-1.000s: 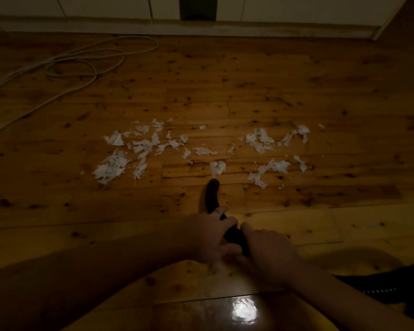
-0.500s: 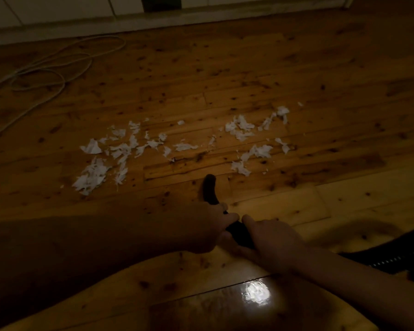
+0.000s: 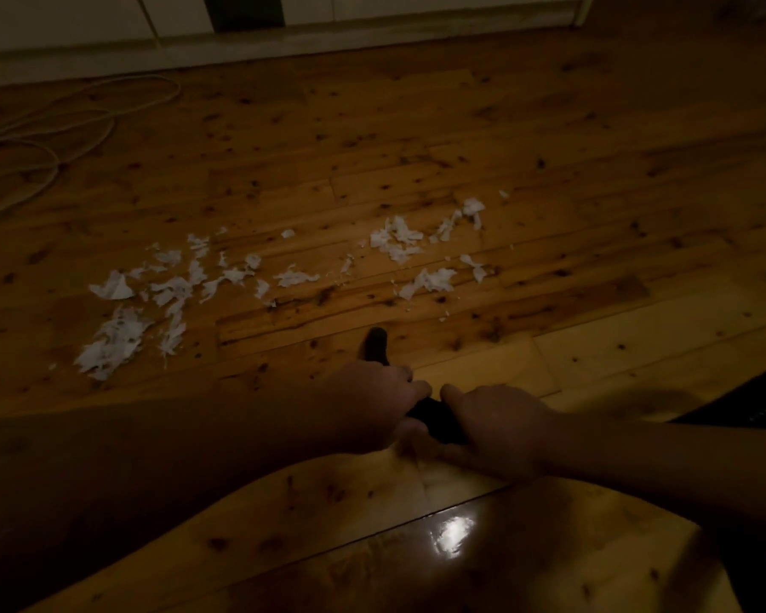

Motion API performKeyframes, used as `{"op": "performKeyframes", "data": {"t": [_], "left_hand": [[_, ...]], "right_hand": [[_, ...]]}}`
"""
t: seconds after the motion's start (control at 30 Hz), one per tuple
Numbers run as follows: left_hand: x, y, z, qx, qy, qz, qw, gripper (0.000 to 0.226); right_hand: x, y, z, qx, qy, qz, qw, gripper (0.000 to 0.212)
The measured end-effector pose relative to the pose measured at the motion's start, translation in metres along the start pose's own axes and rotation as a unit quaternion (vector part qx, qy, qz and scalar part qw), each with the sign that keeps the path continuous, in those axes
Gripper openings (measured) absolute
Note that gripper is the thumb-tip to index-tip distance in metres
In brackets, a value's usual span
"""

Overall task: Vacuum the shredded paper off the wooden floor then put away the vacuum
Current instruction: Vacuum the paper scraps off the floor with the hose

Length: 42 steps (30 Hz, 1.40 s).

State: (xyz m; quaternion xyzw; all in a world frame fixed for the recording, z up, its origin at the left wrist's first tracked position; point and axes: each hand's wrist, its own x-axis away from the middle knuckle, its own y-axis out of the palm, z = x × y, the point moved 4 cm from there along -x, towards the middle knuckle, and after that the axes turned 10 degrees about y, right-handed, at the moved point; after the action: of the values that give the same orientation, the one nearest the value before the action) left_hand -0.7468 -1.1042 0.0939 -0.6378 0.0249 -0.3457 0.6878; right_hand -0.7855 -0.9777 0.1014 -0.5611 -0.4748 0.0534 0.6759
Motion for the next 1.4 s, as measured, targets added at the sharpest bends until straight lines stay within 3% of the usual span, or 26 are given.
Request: {"op": "performKeyframes", "data": {"t": [0.23, 0.73, 1.07, 1.4], "left_hand": [[-0.012, -0.011, 0.008, -0.005, 0.003, 0.019, 1.0, 0.044], [-0.033, -0.01, 0.023, -0.116, 0.035, -0.085, 0.989, 0.045], [-0.03, -0.004, 0.013, 0.006, 0.025, -0.101, 0.995, 0.04], [-0.037, -0.012, 0.022, 0.049, 0.039, -0.103, 0.993, 0.046]], "right_hand": [[0.008, -0.018, 0.017, 0.017, 0.0, -0.044, 0.999, 0.056], [0.017, 0.016, 0.031, -0.063, 0.023, 0.012, 0.998, 0.05], [0.011, 0.022, 0.034, -0.089, 0.038, 0.034, 0.995, 0.047], [0.019, 0.028, 0.048, -0.112, 0.053, 0.04, 0.991, 0.05]]}}
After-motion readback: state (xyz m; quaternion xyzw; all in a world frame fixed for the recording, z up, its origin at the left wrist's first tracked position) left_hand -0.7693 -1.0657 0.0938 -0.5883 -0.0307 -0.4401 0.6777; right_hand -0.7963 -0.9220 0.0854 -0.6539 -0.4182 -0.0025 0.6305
